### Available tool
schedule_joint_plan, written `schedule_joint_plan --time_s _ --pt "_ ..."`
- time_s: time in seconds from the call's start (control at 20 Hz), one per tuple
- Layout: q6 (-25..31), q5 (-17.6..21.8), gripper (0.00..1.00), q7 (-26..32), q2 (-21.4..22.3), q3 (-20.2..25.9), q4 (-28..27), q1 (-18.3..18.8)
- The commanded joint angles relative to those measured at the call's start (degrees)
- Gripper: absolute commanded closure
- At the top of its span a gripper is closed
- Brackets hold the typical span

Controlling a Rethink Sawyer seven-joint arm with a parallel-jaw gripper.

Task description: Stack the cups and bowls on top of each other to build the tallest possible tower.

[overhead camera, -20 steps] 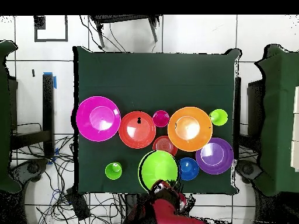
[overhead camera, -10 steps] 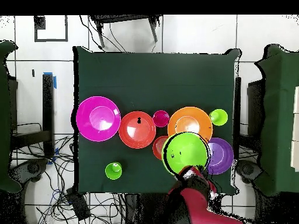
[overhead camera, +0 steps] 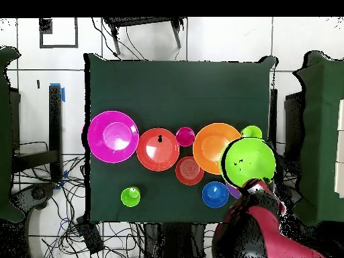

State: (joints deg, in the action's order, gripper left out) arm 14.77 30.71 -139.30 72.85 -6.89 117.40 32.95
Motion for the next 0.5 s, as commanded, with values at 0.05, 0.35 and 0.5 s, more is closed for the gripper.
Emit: schedule_joint_plan --time_s 0.05,0.35,0.5 --pt "-1.56 3.64 1.00 0.79 -10.40 3.29 -7.53 0.63" --pt "3.19 1.64 1.00 5.93 -14.73 8.50 -15.53 4.08" --pt "4.25 1.06 1.00 8.10 -18.02 12.00 -19.40 5.80"
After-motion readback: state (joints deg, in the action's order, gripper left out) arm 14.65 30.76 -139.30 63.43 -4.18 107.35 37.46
